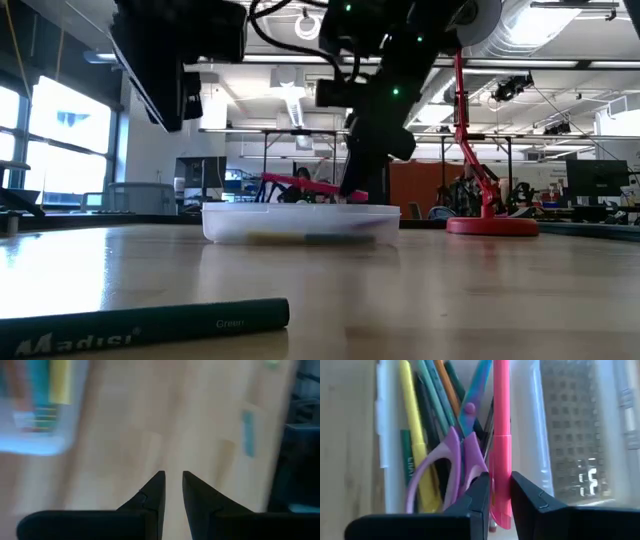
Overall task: Pick & place school supplies into a supply box
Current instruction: Put the pink pen into the supply box, then put the dark green crayon into the supply box
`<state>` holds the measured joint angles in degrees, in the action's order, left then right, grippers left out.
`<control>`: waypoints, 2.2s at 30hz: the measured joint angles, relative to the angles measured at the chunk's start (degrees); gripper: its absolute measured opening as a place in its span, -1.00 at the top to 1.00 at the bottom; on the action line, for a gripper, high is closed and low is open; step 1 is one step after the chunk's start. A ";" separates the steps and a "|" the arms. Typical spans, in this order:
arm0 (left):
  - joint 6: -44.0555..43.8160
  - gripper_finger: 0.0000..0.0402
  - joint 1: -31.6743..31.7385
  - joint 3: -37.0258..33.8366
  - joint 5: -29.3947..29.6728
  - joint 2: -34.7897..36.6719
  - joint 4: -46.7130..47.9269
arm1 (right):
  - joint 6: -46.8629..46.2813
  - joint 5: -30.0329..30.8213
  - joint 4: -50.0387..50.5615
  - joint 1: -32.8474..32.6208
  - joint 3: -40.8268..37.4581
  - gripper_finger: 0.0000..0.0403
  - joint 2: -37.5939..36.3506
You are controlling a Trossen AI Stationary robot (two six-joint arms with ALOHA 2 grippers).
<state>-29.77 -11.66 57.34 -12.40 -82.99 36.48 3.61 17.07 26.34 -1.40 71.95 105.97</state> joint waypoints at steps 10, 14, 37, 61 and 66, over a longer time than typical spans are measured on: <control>4.49 0.53 -7.87 0.00 -0.71 -7.79 -16.38 | 2.65 -3.71 -0.86 1.33 0.20 0.61 1.91; 1.73 0.53 -8.80 0.01 2.54 -9.36 -20.95 | 2.68 -1.67 1.06 0.20 0.19 0.58 1.33; -15.84 0.53 -26.13 3.84 16.18 -20.45 -30.67 | 6.41 -6.50 -3.28 -5.10 0.19 0.51 -11.48; -20.79 0.53 -29.09 8.25 32.59 -28.14 -34.11 | 3.18 -7.20 -0.95 -5.15 0.19 0.51 -11.60; -14.64 0.53 -30.13 14.09 37.02 -30.26 -28.28 | -1.07 -7.18 3.10 -5.15 0.19 0.51 -11.58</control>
<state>-44.41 -41.79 71.43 24.63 -113.25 8.19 2.54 9.89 29.45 -6.55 72.14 94.39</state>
